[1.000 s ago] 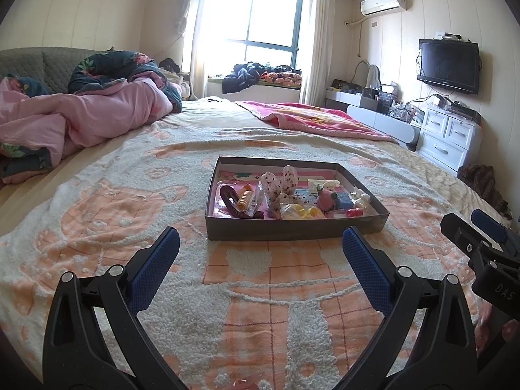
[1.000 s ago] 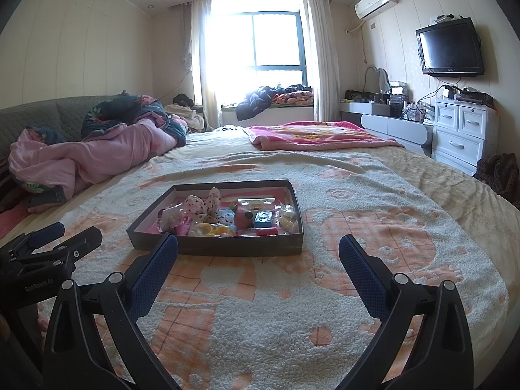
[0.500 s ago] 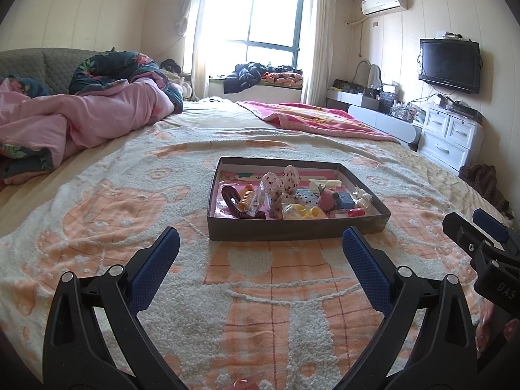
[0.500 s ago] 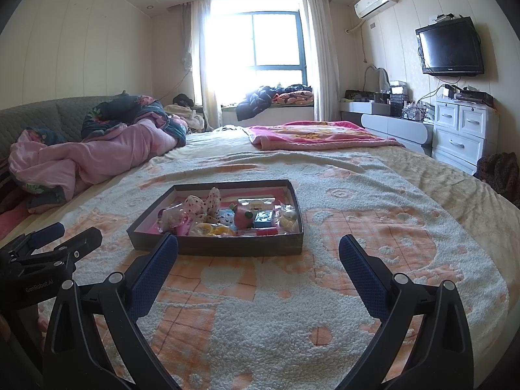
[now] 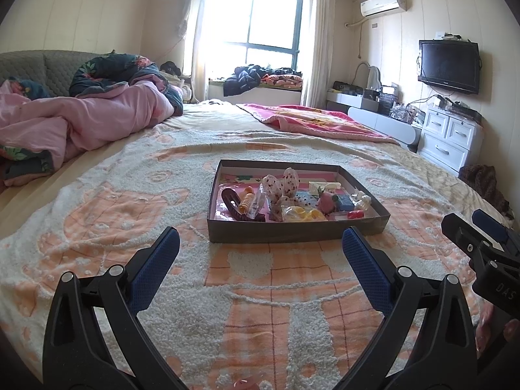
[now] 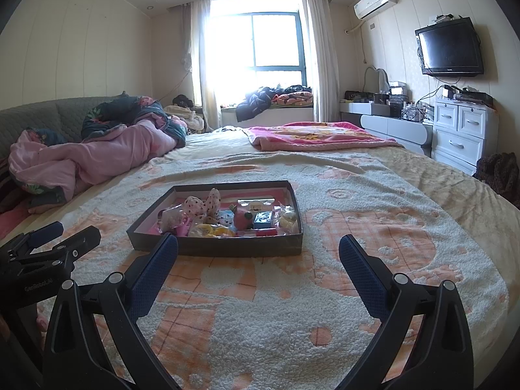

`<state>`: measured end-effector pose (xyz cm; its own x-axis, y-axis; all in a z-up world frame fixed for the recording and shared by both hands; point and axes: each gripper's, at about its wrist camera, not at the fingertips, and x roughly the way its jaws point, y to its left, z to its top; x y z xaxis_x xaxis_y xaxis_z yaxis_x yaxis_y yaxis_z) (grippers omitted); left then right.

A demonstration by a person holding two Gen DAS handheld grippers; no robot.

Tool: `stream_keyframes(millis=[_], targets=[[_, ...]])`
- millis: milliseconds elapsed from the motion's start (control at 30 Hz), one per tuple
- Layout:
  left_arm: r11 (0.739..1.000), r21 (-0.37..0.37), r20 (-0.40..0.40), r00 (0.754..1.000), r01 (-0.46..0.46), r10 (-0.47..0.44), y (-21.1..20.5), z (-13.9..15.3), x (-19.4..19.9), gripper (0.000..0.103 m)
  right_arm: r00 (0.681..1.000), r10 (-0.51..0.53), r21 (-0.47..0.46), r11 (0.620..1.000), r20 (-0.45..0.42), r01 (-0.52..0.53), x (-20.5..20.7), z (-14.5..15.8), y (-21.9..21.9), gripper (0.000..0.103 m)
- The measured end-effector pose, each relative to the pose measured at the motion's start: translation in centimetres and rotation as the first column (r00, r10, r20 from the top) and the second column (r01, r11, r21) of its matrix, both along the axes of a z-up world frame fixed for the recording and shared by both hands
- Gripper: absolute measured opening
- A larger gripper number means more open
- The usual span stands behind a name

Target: Organize jewelry

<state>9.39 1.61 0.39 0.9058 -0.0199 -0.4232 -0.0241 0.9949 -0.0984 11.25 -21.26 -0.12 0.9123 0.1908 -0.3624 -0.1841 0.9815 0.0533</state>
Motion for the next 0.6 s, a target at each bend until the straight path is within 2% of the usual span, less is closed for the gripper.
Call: stream_keyframes(millis=[433, 600], targets=[[1.000, 0.006, 0.020, 1.000, -0.005, 0.005, -0.29, -0.09, -0.19, 0.092, 1.000, 0.000, -0.002, 1.000, -0.005, 0.000, 0.04, -0.04, 0.02, 0.097], [0.999, 0.029, 0.049, 0.998, -0.043, 0.042, -0.32, 0.04, -0.52, 0.092, 1.000, -0.001, 0.001, 1.000, -0.012, 0.001, 0.16, -0.05, 0.22, 0.097]])
